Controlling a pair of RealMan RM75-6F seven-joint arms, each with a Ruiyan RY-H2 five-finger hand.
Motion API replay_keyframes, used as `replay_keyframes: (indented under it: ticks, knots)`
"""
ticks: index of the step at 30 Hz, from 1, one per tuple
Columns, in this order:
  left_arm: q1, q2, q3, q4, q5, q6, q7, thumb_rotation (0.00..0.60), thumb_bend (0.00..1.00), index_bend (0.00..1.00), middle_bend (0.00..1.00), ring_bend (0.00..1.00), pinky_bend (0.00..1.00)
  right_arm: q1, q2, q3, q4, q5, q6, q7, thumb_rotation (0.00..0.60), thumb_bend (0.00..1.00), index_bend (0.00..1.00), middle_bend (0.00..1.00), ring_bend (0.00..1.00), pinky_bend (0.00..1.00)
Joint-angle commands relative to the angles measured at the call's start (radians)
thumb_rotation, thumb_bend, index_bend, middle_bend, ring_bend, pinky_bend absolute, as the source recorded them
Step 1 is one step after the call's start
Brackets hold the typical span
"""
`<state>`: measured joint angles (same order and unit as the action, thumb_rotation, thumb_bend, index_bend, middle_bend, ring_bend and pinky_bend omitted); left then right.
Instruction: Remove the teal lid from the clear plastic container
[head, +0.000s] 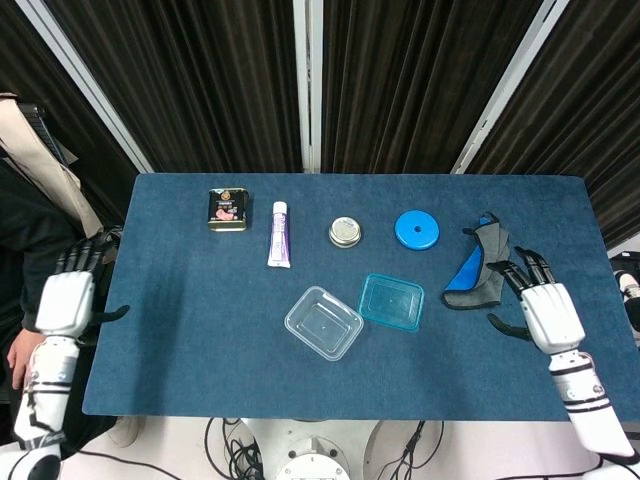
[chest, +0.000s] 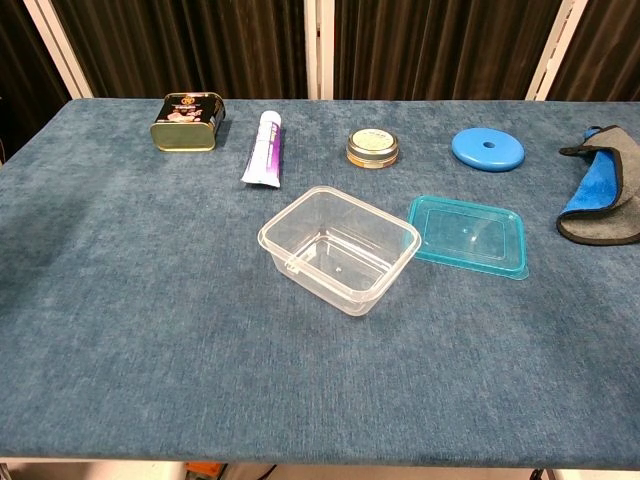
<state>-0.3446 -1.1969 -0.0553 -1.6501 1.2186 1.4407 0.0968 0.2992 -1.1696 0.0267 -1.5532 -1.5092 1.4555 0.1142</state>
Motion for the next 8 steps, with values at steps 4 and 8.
replay_keyframes:
  ticks: [4,8]
  knots:
    - [0.153,0.033,0.086,-0.052,0.121,0.176,0.009,0.600,0.00,0.12,0.01,0.00,0.00,-0.081,0.026,-0.036,-0.053,-0.050,0.085,0.011,0.600,0.10,0.20,0.20,0.05,0.09]
    - [0.203,0.012,0.113,-0.063,0.186,0.237,0.055,0.600,0.00,0.12,0.01,0.00,0.00,-0.110,0.026,-0.055,-0.068,-0.081,0.107,0.002,0.600,0.10,0.20,0.20,0.05,0.09]
